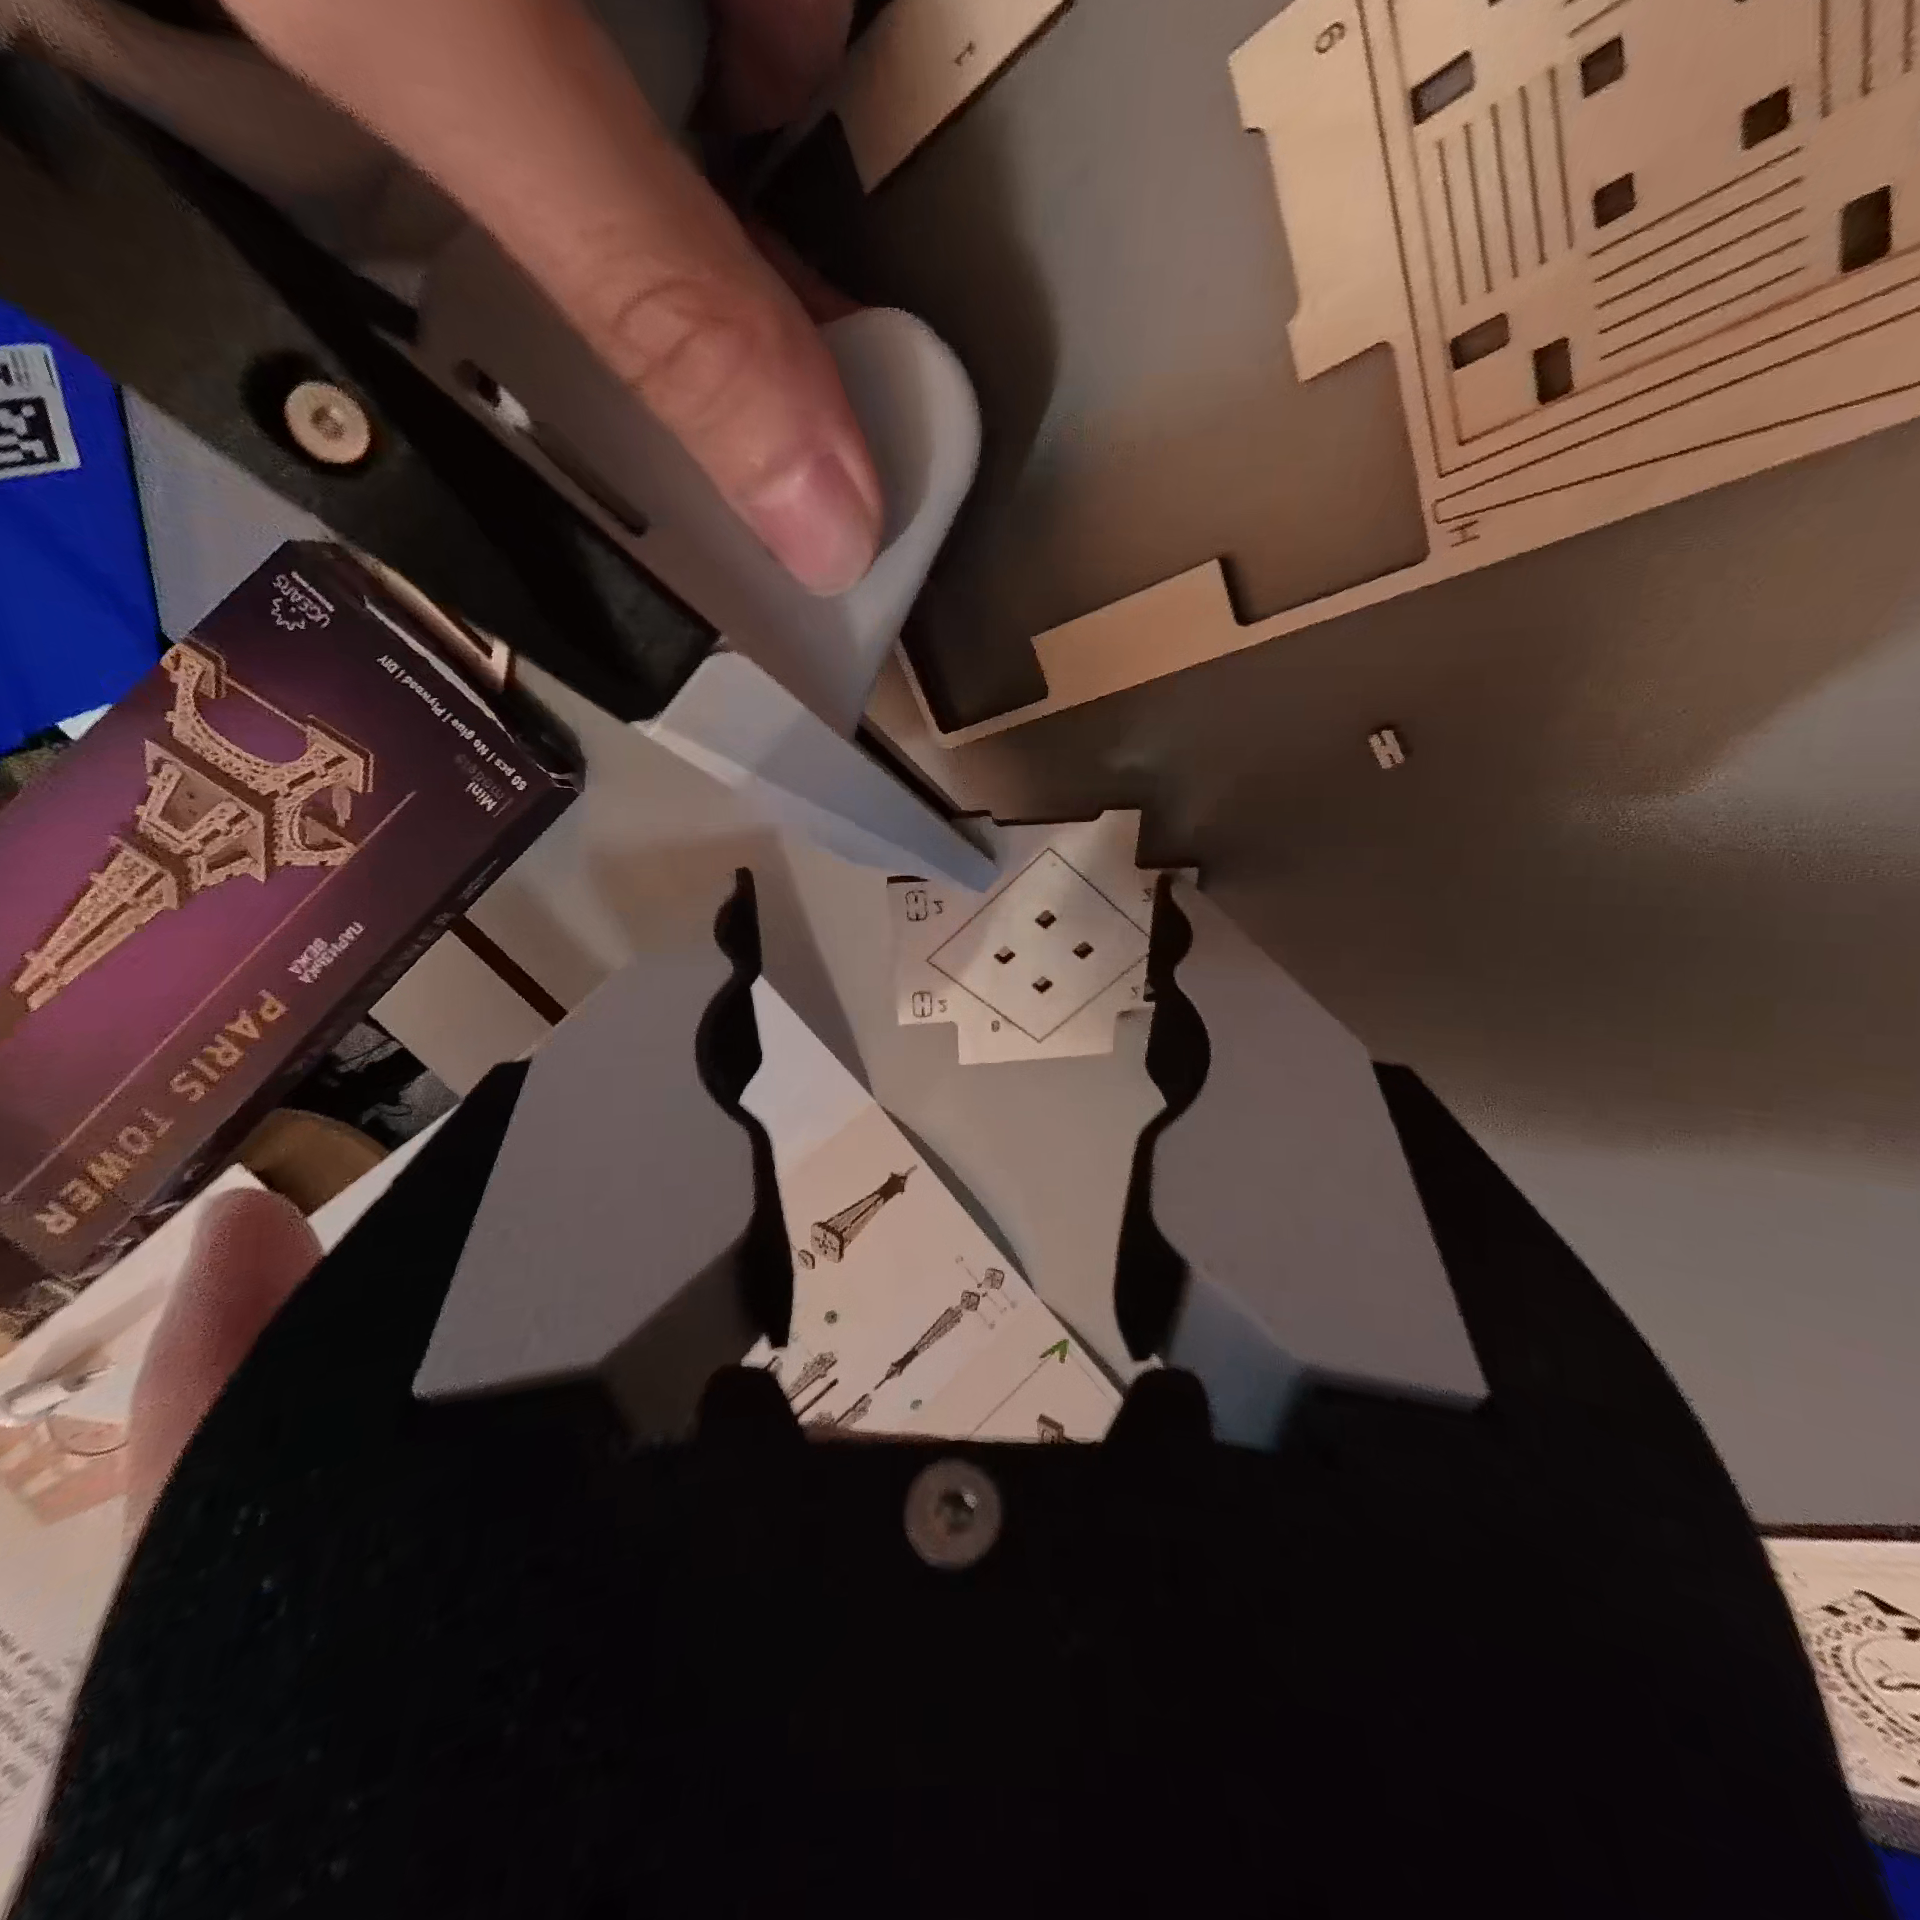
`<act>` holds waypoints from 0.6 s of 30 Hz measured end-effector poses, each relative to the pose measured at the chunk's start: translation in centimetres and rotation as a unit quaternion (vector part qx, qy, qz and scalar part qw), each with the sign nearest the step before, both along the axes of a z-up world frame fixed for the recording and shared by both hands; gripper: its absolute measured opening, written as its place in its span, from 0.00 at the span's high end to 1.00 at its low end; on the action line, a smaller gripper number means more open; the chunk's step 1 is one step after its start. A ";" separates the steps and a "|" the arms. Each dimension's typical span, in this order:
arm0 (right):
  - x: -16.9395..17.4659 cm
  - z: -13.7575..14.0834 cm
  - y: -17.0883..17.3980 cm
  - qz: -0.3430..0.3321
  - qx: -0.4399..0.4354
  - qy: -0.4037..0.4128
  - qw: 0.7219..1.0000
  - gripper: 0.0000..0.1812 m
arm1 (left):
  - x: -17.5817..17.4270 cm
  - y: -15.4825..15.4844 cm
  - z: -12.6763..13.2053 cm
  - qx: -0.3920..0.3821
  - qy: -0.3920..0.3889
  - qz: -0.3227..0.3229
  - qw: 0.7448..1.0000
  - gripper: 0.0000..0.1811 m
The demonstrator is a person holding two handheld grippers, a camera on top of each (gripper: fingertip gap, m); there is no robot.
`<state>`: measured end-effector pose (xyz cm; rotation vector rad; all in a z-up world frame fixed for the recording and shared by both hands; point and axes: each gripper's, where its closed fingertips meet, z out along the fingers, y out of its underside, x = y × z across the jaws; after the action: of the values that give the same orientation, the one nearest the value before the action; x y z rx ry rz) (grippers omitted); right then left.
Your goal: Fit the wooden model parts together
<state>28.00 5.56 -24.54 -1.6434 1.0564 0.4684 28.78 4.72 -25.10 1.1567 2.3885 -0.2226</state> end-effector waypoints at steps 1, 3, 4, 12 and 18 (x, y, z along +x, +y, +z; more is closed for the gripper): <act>0.1 0.0 0.0 -0.002 -0.001 0.000 1.000 0.99 | 0.0 0.0 -0.1 0.000 0.006 0.004 1.000 0.64; 0.1 0.0 -0.1 -0.004 -0.001 0.000 1.000 0.99 | -0.4 0.2 -0.2 0.011 0.000 -0.006 1.000 0.67; 0.1 0.0 -0.1 -0.004 -0.002 0.000 1.000 0.99 | -0.5 0.3 -0.3 0.015 -0.007 -0.009 1.000 0.68; 0.2 0.1 -0.2 -0.009 0.005 -0.002 1.000 0.99 | -0.5 0.7 -0.2 -0.019 -0.021 0.026 0.999 0.74; -0.1 2.1 -0.5 -0.004 0.063 -0.029 0.998 1.00 | 0.2 1.3 5.1 -0.278 -0.062 0.184 0.941 0.46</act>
<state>27.92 5.08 -22.48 -1.5323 0.9706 0.4711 29.02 5.98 -20.02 0.4433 2.1666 -0.6258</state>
